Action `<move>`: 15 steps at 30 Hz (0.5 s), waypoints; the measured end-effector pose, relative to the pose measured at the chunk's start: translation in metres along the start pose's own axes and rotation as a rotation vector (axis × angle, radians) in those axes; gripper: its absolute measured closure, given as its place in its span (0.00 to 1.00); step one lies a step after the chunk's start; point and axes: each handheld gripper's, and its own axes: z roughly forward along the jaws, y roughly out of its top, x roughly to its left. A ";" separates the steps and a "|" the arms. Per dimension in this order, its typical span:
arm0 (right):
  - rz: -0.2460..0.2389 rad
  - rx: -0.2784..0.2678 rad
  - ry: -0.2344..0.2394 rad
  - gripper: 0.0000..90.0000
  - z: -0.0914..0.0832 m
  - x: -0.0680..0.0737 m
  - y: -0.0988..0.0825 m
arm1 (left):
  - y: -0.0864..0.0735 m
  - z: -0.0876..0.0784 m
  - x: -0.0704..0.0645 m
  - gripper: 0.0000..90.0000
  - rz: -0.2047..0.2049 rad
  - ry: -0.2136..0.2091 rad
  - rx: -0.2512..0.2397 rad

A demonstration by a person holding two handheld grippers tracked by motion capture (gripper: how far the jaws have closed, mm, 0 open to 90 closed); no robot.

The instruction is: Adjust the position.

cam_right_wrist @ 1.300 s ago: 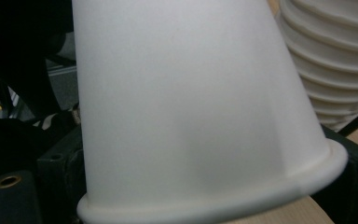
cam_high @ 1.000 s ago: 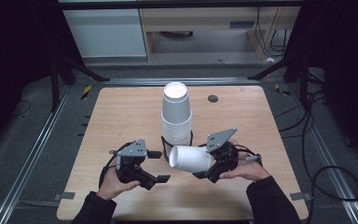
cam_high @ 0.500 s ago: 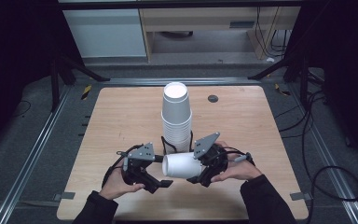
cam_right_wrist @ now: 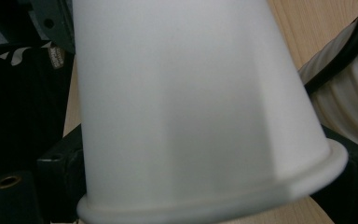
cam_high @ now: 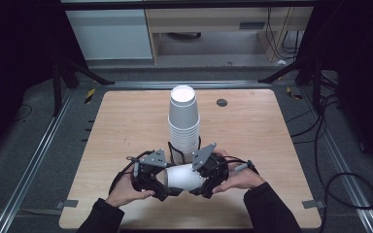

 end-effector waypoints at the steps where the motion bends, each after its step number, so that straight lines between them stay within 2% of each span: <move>1: -0.003 0.002 0.000 0.11 0.000 0.000 0.000 | 0.000 0.000 0.000 0.15 -0.002 -0.004 0.000; 7: -0.010 0.008 -0.002 0.11 0.001 0.000 0.000 | 0.000 0.003 -0.001 0.20 0.000 -0.013 0.010; 15: -0.006 0.011 0.000 0.11 0.002 0.002 0.002 | 0.001 0.005 -0.002 0.22 0.005 -0.012 0.012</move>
